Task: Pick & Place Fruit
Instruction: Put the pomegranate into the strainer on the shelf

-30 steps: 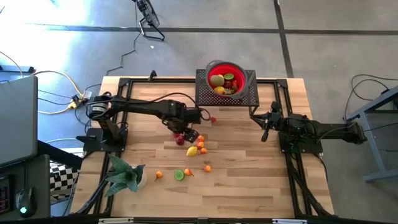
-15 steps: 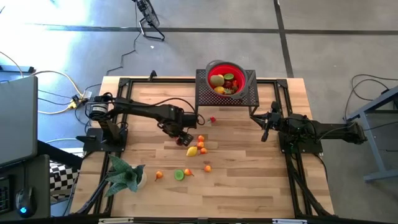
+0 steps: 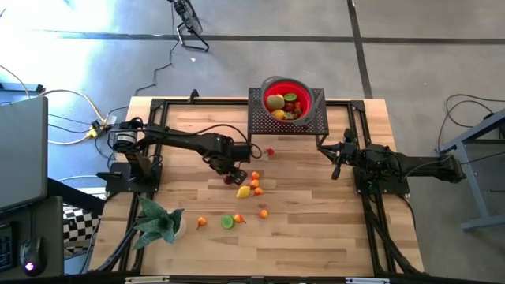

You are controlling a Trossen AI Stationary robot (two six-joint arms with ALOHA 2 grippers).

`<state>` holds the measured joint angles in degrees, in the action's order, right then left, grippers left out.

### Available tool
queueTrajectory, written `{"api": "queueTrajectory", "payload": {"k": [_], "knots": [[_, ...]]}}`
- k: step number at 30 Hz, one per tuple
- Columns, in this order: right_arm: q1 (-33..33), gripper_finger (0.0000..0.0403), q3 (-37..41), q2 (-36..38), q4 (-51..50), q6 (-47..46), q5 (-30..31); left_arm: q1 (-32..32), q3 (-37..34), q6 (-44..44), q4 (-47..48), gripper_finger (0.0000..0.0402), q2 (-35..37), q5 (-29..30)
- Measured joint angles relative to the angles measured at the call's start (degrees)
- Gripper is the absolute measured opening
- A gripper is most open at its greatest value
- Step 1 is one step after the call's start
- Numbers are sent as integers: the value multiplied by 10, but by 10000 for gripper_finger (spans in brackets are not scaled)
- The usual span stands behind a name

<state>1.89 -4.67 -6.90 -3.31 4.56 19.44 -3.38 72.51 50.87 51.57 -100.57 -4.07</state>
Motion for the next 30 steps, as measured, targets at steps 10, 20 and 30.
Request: {"api": "queueTrajectory", "payload": {"k": [10,20,30], "knots": [[0,26,0,0,0,0,0,0,0,-10,-4,243,0,-27],[0,26,0,0,0,-2,0,0,0,-30,-15,243,0,-31],[0,26,0,0,0,-2,0,0,0,-30,-21,243,0,-30]]}}
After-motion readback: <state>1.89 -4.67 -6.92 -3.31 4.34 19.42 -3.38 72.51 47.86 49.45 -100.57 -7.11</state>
